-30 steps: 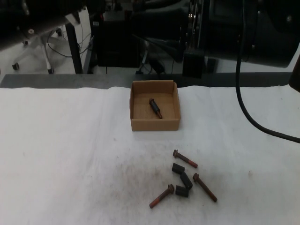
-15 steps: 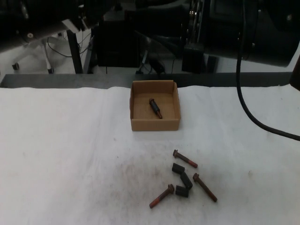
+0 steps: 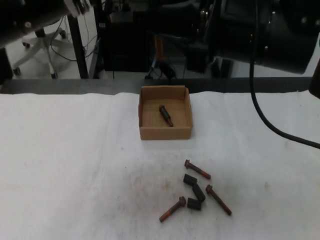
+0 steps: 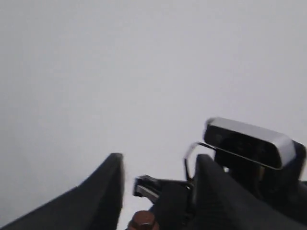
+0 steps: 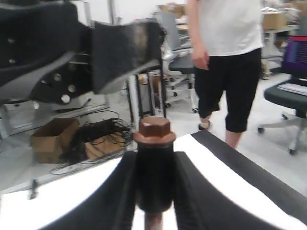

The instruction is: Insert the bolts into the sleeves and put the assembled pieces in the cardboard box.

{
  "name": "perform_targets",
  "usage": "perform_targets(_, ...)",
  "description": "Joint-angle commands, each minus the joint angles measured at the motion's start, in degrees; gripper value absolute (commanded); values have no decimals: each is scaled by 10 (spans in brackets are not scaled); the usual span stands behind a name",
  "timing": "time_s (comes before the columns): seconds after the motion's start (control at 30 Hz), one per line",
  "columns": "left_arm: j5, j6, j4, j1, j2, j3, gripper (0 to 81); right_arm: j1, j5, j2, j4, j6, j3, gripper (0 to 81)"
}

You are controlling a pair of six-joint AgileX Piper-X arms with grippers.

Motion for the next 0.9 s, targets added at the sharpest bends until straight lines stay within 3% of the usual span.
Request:
perform_targets(0.0, -54, 32, 28, 23, -3, -3, 136, -12, 84, 2, 36, 21, -6, 8)
perform_targets(0.07, -77, 64, 74, 36, -3, -3, 2, -26, 84, 15, 65, 39, -13, 8)
perform_targets(0.47, -122, 157, 455, 49, -3, -3, 3, -88, 91, 280, 363, 50, -234, 8)
perform_targets(0.63, -122, 180, 543, 49, -3, -3, 3, -88, 101, 412, 457, 46, -372, 8)
perform_targets(0.87, -122, 180, 602, 49, -3, -3, 3, -88, 159, 536, 483, 46, -504, 8)
